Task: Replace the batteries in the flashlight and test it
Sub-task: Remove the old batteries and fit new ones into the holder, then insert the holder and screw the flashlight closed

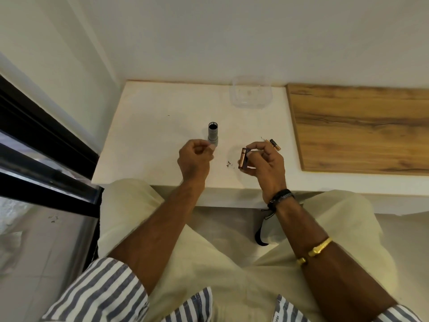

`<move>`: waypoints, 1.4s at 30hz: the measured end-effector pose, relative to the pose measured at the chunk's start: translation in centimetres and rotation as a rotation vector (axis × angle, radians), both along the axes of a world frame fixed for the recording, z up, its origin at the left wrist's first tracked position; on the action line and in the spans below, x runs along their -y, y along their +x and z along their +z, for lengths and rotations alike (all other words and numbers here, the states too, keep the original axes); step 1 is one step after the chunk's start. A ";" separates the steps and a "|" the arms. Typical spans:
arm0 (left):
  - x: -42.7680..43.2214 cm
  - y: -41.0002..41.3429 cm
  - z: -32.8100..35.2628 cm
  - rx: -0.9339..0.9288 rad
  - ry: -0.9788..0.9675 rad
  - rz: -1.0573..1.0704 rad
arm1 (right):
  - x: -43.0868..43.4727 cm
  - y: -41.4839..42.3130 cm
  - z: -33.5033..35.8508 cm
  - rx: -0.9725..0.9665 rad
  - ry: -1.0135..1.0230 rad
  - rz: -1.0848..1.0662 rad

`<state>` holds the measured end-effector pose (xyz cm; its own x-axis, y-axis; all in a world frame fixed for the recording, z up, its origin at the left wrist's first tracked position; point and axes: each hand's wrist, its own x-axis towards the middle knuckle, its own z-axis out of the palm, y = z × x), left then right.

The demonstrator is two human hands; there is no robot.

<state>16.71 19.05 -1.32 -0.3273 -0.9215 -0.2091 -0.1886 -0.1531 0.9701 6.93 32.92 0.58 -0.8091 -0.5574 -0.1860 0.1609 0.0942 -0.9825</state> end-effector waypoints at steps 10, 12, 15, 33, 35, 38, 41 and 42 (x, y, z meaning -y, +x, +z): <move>2.5 -2.4 0.1 0.209 -0.305 -0.178 | 0.1 -0.1 -0.2 0.135 -0.082 -0.007; 2.5 -2.3 0.1 0.210 -0.324 -0.184 | 0.1 -0.2 -0.4 0.158 -0.101 -0.031; 2.1 -1.8 0.1 0.182 -0.367 -0.188 | 0.2 -0.4 -0.4 0.203 -0.128 -0.067; -1.4 2.1 0.2 0.312 -0.801 -0.557 | -1.0 -0.6 0.7 -0.062 -0.166 -0.021; -1.6 2.1 0.3 0.306 -0.818 -0.556 | -1.0 -0.4 0.6 -0.098 -0.149 0.004; -1.8 2.2 0.3 0.309 -0.825 -0.578 | -1.0 -0.2 0.3 -0.159 -0.100 0.003; -2.1 2.2 0.3 0.300 -0.841 -0.591 | -1.0 0.1 0.1 -0.177 -0.064 -0.027; -2.2 2.1 0.3 0.296 -0.845 -0.596 | -0.9 0.2 0.0 -0.186 -0.055 -0.033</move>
<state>18.85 21.25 -0.99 -0.8124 -0.5134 0.2764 -0.2557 0.7398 0.6224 7.17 33.86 0.57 -0.8449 -0.5350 -0.0014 -0.0222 0.0376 -0.9990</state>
